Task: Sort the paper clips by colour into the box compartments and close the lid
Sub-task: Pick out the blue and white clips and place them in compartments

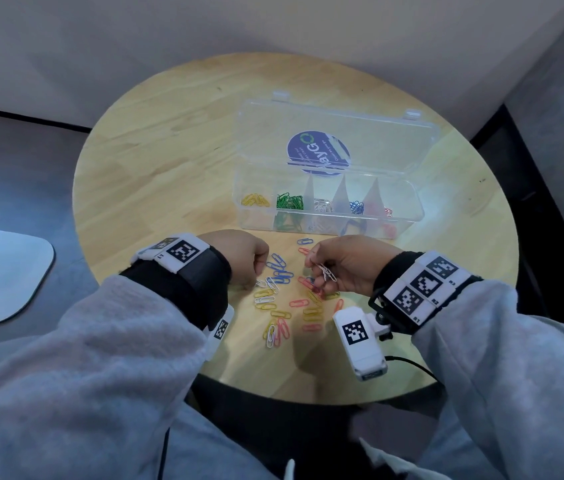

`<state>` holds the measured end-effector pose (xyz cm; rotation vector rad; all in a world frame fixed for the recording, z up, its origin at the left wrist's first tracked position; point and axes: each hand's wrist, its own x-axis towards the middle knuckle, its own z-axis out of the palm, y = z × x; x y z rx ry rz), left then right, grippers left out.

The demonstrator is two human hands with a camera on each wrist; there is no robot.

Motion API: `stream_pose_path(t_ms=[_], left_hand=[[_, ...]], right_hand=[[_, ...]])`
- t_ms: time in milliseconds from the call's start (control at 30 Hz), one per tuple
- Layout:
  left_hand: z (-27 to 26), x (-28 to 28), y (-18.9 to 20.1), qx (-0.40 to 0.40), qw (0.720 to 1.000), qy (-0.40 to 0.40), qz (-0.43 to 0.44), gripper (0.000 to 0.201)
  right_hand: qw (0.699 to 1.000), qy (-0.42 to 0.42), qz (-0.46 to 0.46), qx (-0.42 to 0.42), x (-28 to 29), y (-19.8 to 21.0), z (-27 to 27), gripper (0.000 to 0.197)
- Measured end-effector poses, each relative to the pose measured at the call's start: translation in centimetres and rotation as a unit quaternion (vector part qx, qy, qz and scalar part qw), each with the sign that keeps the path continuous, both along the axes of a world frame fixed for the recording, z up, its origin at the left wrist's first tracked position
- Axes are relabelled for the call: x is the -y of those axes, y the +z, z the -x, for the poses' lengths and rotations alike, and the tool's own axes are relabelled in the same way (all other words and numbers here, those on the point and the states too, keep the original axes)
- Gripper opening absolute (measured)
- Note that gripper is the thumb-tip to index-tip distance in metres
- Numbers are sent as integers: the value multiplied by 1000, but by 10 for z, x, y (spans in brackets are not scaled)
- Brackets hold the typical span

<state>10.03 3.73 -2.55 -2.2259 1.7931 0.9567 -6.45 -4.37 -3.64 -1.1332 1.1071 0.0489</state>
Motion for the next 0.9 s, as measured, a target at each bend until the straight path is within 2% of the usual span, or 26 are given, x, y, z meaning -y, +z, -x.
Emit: stream_pose_path(t_ms=[267, 400, 500, 667, 700, 767, 833, 900], left_hand=[[2, 0, -1, 22, 1000, -15, -5, 17], [3, 2, 0, 16, 999, -21, -25, 12], [2, 1, -1, 9, 999, -11, -29, 9], [-17, 2, 5, -128, 989, 74, -27, 18], [-20, 3, 8, -155, 984, 89, -20, 19], [-24, 2, 13, -218, 968, 127, -8, 19], [-26, 1, 15, -277, 947, 163, 3, 19], [-28, 0, 17, -310, 933, 182, 16, 18]], right_hand=[[999, 29, 19, 3, -3, 1, -6, 22], [992, 90, 82, -45, -6, -1, -10, 20], [969, 168, 149, -103, -9, 2, -16, 16], [911, 253, 271, -181, -13, 10, -27, 3], [901, 263, 288, -188, -13, 11, -29, 8], [887, 279, 313, -194, -15, 12, -33, 10], [872, 299, 332, -199, -18, 12, -38, 5], [860, 319, 340, -207, -21, 12, -43, 11]])
